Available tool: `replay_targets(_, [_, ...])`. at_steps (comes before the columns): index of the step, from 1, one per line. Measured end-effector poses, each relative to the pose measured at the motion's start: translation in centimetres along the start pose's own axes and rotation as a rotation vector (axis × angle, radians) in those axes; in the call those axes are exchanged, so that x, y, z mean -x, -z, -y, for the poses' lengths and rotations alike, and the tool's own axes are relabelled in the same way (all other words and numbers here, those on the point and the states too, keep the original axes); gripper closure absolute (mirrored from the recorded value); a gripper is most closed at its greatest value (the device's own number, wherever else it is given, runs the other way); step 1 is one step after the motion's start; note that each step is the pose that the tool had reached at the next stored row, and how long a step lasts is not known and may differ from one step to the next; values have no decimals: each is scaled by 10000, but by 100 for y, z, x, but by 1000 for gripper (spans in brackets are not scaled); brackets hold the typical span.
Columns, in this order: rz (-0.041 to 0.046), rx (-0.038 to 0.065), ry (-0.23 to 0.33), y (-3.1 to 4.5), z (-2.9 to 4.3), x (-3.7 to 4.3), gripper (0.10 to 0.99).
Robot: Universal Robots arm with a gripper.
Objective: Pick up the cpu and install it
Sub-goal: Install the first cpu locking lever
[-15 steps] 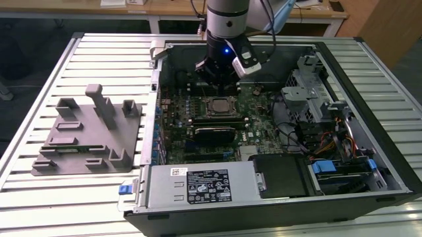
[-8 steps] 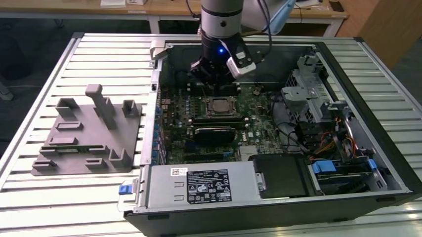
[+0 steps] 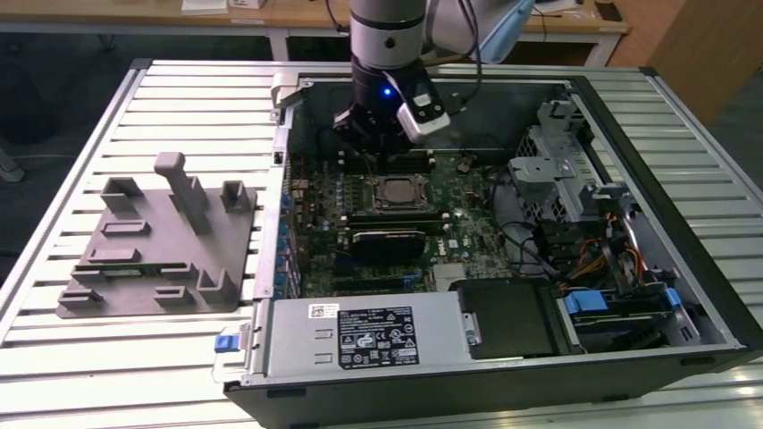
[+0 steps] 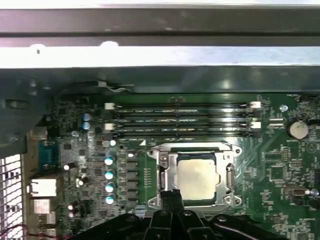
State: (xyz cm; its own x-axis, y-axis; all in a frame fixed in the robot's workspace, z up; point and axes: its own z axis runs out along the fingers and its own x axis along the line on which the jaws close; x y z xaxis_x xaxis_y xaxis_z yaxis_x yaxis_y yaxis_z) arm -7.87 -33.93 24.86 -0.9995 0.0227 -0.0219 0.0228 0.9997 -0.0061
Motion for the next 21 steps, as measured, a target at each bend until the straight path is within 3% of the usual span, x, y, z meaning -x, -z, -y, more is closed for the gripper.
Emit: replay_targets(21, [-1, 64, -1, 6, 7, -292, 980])
